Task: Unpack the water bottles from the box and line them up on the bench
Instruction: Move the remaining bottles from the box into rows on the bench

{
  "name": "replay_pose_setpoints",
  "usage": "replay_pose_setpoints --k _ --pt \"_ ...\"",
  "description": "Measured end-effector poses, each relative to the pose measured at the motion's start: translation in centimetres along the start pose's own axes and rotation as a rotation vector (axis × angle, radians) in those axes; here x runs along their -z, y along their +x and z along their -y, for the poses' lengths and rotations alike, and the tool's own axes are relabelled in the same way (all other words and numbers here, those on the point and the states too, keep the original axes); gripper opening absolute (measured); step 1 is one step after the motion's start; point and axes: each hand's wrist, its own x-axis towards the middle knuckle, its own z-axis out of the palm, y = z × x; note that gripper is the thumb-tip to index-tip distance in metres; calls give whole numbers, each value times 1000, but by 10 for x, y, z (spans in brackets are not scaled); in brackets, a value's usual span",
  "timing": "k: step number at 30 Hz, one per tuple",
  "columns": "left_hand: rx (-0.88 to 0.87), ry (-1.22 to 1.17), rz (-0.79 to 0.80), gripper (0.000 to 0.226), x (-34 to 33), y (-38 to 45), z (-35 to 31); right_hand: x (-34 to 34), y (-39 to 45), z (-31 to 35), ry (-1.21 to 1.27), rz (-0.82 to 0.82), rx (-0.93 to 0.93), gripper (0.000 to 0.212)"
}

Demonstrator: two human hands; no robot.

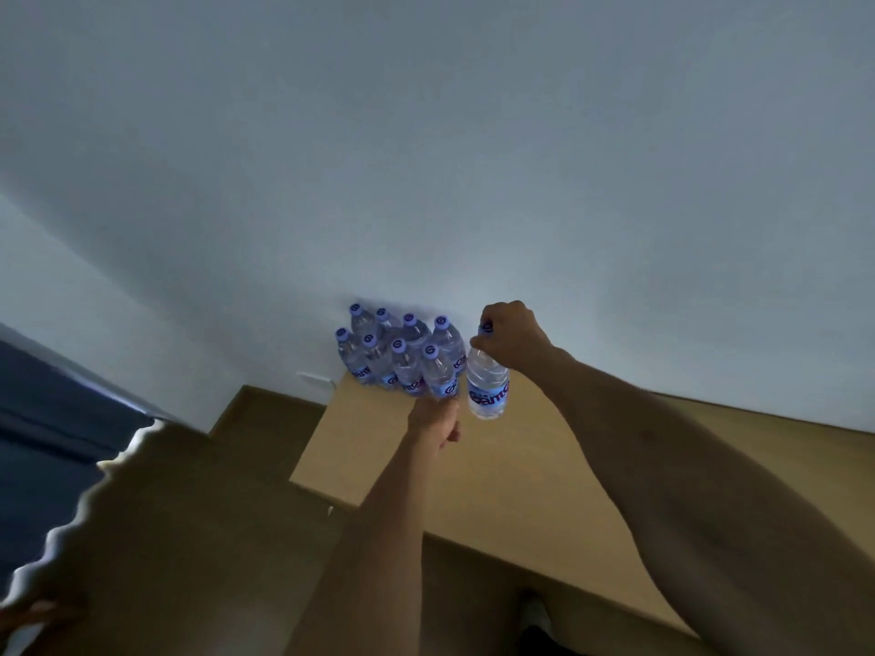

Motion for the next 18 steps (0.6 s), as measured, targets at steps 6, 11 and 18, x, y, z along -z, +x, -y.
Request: replay_pose_setpoints --k 6,11,18 --pt "-55 277 10 34 -6 31 -3 -21 24 -24 35 48 -68 23" --pt "-50 296 21 32 -5 52 -7 -43 41 -31 11 65 -38 21" --pt "-129 454 21 26 18 87 -24 -69 81 -33 -18 8 -84 27"
